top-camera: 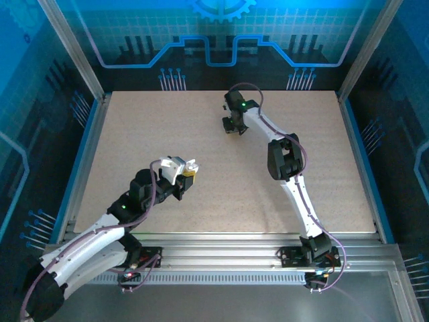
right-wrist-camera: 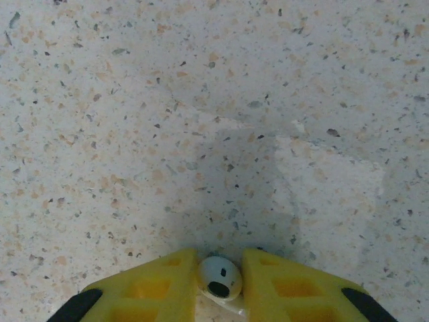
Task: Insert wireless bluetooth earbuds into charging case
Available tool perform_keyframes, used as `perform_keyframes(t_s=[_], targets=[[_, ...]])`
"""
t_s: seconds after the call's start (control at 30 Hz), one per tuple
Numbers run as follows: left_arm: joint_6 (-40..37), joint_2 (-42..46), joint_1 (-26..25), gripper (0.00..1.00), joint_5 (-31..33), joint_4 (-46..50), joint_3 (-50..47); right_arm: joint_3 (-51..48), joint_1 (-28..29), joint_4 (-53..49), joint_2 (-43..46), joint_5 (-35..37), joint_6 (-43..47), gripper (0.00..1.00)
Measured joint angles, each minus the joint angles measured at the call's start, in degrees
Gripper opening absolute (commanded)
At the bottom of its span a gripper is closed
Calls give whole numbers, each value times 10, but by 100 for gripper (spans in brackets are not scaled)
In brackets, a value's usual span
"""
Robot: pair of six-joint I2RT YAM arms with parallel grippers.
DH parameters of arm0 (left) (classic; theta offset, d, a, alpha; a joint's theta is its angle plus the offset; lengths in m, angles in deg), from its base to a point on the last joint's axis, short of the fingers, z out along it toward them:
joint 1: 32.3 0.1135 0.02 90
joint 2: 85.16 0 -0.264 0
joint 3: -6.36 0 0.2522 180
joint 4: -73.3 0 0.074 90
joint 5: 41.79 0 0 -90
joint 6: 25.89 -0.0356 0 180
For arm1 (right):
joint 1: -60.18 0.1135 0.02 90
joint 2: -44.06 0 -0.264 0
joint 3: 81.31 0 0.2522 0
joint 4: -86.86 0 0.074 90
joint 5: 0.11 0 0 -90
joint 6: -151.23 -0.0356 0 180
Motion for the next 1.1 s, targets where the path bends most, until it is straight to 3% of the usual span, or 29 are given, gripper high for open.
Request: perform_keyframes(t_s=[0.23,0.4,0.7,1.1], targets=[[0,-3,0,18,0,0,0,-15,0,9,9,1,3,18],[0,-4,0,18,0,-2,0,-78,0,39,42,3,3,18],[0,-4,0,18,0,-4,0,-267,6,66,155,22,-20,19],[0,13,0,18,-1,-4,0,-567,54,75,347,61,-135,20]])
